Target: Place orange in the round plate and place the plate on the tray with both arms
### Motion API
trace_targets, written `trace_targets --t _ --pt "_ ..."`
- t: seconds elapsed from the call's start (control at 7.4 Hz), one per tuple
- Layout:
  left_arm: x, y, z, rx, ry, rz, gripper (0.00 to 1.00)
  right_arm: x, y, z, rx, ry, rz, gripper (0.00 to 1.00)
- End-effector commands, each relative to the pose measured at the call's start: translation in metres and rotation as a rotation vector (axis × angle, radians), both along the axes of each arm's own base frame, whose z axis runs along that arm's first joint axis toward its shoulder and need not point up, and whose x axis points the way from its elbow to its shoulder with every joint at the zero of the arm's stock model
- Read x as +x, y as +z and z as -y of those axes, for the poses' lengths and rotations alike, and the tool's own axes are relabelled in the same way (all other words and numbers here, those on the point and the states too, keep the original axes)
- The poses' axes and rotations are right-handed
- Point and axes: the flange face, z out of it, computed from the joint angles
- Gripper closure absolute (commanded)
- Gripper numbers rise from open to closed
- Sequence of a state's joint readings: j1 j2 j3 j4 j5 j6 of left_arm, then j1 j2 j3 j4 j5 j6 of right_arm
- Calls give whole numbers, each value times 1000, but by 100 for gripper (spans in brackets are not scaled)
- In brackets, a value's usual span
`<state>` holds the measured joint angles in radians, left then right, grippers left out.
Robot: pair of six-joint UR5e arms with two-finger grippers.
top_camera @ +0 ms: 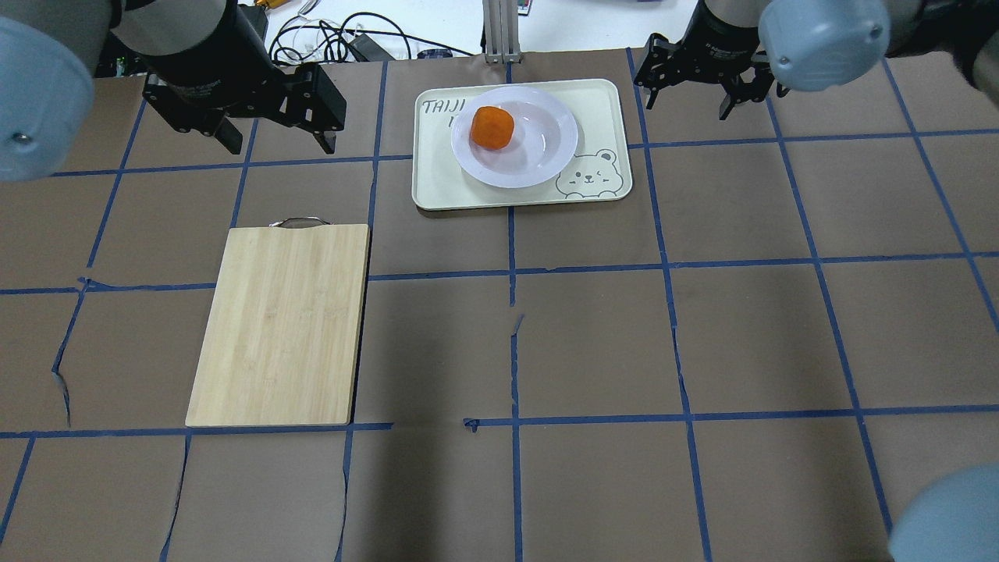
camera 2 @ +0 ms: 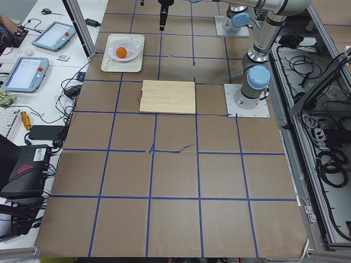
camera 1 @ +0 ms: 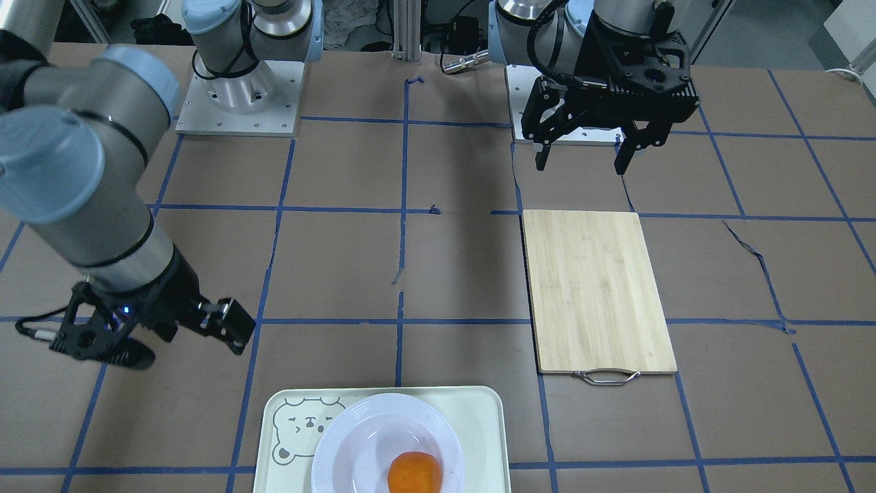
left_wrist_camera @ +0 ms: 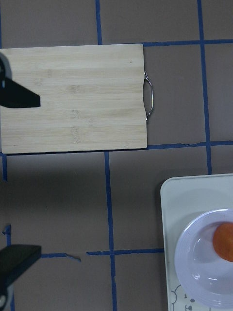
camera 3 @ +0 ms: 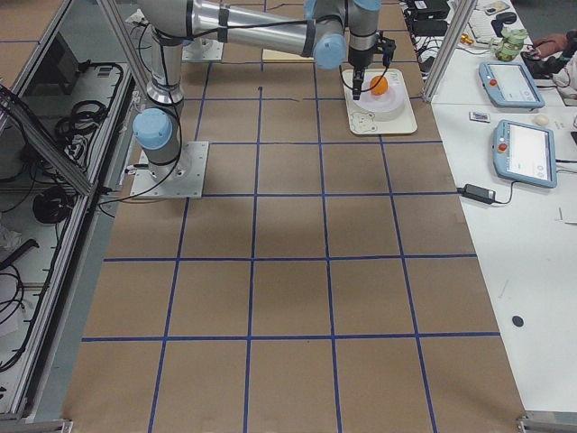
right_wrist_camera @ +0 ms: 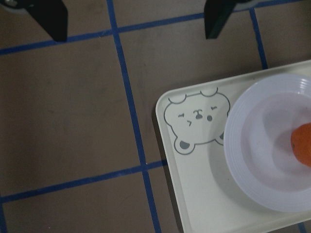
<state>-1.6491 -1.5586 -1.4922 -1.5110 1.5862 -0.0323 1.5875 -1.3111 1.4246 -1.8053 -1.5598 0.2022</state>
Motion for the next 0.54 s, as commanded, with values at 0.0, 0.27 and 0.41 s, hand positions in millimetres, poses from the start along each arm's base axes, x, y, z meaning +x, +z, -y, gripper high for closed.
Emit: trace_targets --t 0.0,0.27,0.41 --pt "0 1 0 -1 1 0 0 24 56 -54 -29 51 -60 0" --pt "0 1 0 -1 0 0 0 18 78 -83 -65 165 -66 0" --pt "0 1 0 -1 1 0 0 15 80 -95 -73 157 -74 0"
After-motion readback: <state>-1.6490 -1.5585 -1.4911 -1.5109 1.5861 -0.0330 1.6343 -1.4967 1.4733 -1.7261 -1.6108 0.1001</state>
